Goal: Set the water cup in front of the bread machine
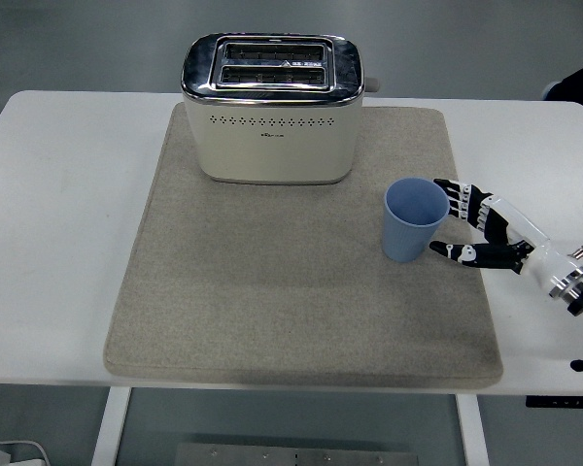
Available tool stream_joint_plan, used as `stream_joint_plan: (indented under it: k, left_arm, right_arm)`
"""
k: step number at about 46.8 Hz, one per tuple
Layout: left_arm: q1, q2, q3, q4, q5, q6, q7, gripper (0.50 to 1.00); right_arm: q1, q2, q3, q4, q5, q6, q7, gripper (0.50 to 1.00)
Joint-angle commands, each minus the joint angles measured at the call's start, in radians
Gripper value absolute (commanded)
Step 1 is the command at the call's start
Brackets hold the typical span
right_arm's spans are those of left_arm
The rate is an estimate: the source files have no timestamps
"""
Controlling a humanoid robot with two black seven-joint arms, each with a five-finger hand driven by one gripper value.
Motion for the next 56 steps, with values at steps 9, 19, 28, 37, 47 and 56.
stream_joint_plan:
  k: [9,19,28,37,47,56]
  left_arm:
    - [-0.001,0.0,0.0,0.0,0.0,0.0,-0.001,1.0]
    - [0.001,0.0,0.0,0.0,0.0,0.0,0.001,1.0]
    - [0.001,0.0,0.0,0.0,0.0,0.0,-0.001,1.0]
    - [-0.001,0.0,0.0,0.0,0.0,0.0,-0.001,1.0]
    - [0.001,0.0,0.0,0.0,0.0,0.0,-0.001,1.0]
    - [-0.001,0.0,0.0,0.0,0.0,0.0,-0.001,1.0]
  right_arm:
    - [0.001,0.019,0.0,-0.006,0.0,-0.005,0.0,0.909]
    - [0.003,0.057,0.0,-0.006,0.0,-0.005,0.0,0.909]
    - [0.003,0.083,0.0,-0.006,0.0,-0.007,0.0,0.909]
    - [0.006,0.085,0.002,-0.006,0.0,-0.016,-0.004,0.909]
    - [0.013,0.108,-0.002,-0.018,-0.001,-0.02,-0.005,0.909]
    - [0.024,0.137,-0.002,-0.023,-0.006,-0.039,-0.005,0.895]
